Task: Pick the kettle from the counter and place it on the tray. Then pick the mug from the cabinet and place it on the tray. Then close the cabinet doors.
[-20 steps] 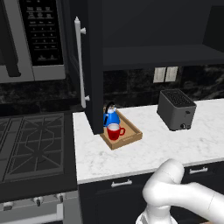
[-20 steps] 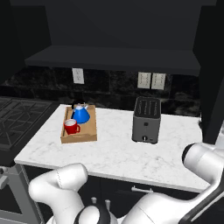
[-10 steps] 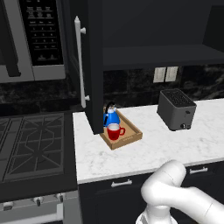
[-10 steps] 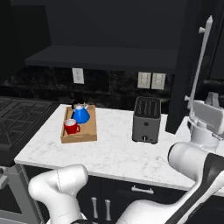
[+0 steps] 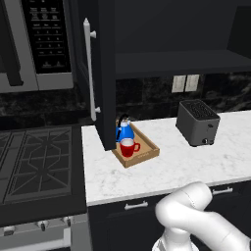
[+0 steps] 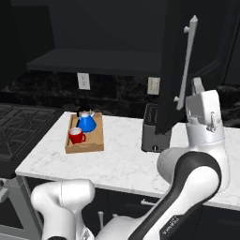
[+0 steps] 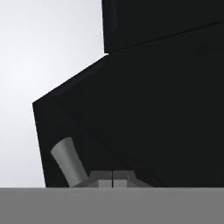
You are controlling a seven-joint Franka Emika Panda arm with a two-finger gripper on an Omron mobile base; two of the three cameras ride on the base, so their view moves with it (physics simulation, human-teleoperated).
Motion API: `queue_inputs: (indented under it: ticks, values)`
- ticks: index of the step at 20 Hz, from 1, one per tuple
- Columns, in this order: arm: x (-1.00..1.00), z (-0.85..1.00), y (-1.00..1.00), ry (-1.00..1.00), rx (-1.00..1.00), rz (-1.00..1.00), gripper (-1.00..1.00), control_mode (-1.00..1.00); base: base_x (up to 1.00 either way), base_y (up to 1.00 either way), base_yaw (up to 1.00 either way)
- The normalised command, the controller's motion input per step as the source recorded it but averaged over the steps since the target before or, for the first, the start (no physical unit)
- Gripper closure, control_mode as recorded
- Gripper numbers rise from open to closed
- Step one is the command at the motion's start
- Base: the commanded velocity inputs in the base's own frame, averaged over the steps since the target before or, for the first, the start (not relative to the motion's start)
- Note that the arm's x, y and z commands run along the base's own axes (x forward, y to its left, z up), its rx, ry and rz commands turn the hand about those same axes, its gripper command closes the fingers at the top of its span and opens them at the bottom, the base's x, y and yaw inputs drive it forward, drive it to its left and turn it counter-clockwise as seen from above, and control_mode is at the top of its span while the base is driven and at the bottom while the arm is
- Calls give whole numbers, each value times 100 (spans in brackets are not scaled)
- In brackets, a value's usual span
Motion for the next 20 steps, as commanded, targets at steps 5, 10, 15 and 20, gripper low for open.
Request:
queue_inputs:
  ticks: [5, 10, 15, 20]
  values:
    - [0, 2, 94, 24, -39, 6, 100, -100, 0, 0, 0]
    - [7, 0, 91, 40, -37, 15, 100, -100, 0, 0, 0]
    - [43, 0, 72, 38, -13, 20, 100, -100, 0, 0, 0]
    - [24, -4, 40, 13, -1, 0, 100, -100, 0, 0, 0]
